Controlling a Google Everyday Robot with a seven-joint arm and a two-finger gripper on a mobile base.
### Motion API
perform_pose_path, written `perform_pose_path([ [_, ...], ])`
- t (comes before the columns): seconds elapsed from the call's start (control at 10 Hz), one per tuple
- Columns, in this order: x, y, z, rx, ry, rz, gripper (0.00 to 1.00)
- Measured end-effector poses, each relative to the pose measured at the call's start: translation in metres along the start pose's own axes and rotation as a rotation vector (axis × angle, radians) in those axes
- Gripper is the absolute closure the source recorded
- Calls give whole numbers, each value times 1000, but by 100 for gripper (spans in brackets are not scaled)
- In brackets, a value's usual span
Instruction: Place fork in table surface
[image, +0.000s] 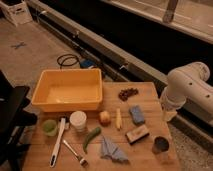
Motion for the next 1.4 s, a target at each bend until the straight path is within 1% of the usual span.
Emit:
perform_pose_path([
  [0.4,-1,0,0,1,-1,-3,35],
  [0.5,-3,1,0,4,-6,-12,35],
  [0.6,-11,2,-1,5,-18,-25,35],
  [0.8,-49,6,-6,8,-66,-77,35],
  [0.9,-75,10,-9,11,-94,-117,35],
  [1.1,-125,19,-17,19,-137,-223,35],
  [1.2,-145,24,-18,18,-152,-272,35],
  [1.4,-190,38,-22,11,-191,-396,35],
])
